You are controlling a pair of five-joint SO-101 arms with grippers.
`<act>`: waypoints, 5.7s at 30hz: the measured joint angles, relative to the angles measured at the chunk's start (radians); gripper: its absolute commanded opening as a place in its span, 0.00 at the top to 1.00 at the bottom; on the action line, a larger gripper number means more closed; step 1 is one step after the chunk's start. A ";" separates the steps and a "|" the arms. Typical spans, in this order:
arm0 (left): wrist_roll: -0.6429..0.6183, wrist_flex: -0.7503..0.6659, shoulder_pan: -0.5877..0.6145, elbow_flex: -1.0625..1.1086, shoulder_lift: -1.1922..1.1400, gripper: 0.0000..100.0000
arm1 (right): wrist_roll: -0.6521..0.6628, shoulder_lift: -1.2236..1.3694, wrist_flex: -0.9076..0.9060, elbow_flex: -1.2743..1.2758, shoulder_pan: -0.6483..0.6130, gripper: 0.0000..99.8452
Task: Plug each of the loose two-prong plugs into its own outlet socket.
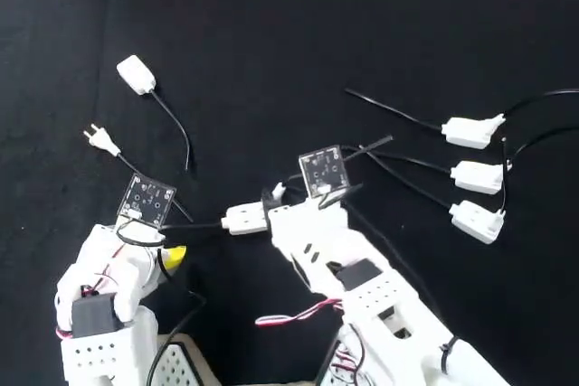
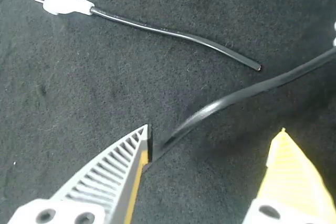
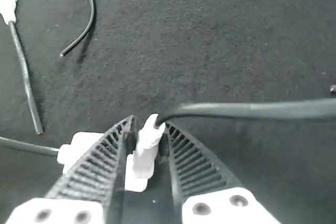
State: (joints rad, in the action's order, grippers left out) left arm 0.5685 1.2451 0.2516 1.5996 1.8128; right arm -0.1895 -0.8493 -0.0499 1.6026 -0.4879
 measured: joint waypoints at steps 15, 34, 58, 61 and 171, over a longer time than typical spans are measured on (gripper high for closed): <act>-0.002 0.000 0.000 0.000 0.000 0.65 | 0.049 0.367 0.052 -0.252 0.029 0.99; -0.015 0.000 0.000 0.000 0.000 0.65 | 0.114 -0.245 -0.236 -0.069 0.110 0.99; -0.015 0.000 0.000 0.000 0.000 0.65 | 0.368 0.549 -1.120 -0.870 0.196 0.99; -0.015 0.000 0.000 0.000 0.000 0.65 | 0.374 0.764 -1.120 -1.049 0.196 0.99; 0.026 0.000 0.000 0.017 0.000 0.65 | 0.697 1.249 -1.685 -1.246 0.152 0.98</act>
State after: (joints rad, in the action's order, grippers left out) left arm 0.5946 1.2451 0.2516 1.6164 1.8128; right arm 0.5071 0.3997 -1.7346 0.3567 -0.3360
